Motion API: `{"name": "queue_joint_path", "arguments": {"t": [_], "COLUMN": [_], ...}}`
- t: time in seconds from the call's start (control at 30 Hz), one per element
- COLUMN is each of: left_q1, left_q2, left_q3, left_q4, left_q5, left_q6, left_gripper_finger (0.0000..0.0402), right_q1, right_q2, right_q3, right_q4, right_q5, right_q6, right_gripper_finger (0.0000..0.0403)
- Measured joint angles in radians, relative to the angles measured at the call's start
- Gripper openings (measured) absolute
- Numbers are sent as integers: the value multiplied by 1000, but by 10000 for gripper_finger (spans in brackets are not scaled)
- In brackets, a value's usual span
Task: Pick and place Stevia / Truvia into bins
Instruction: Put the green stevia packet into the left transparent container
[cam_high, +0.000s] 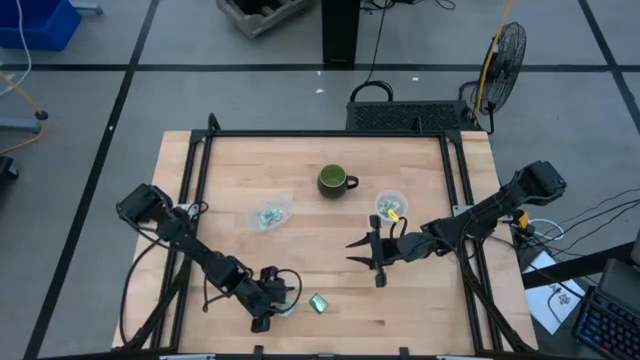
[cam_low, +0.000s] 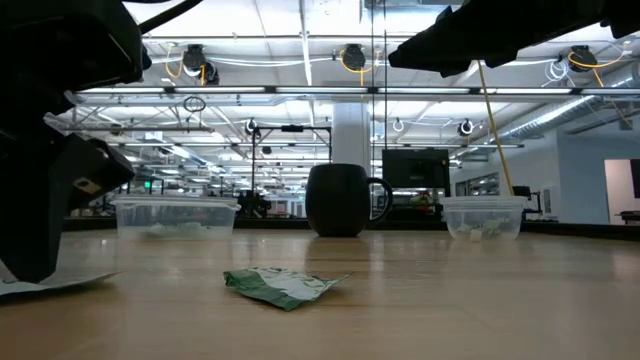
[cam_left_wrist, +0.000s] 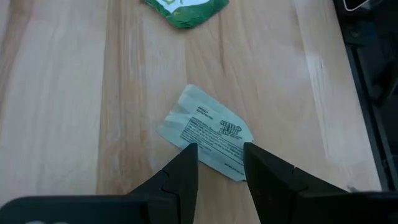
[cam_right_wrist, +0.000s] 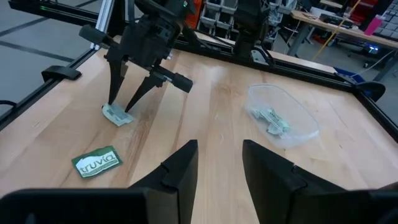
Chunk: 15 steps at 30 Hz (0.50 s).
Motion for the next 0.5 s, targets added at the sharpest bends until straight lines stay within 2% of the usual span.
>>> {"name": "queue_joint_path", "arguments": {"t": [0.5], "left_q1": [58], "left_q2": [-4], "left_q3": [4], "left_q4": [-111], "left_q5": [-54], "left_q6": [24], "left_gripper_finger": [128], "right_q1": [0], "right_q2": [0], "right_q3": [0], "right_q4": [0], "right_q5": [0], "right_q6": [0], "right_gripper_finger": [118]}}
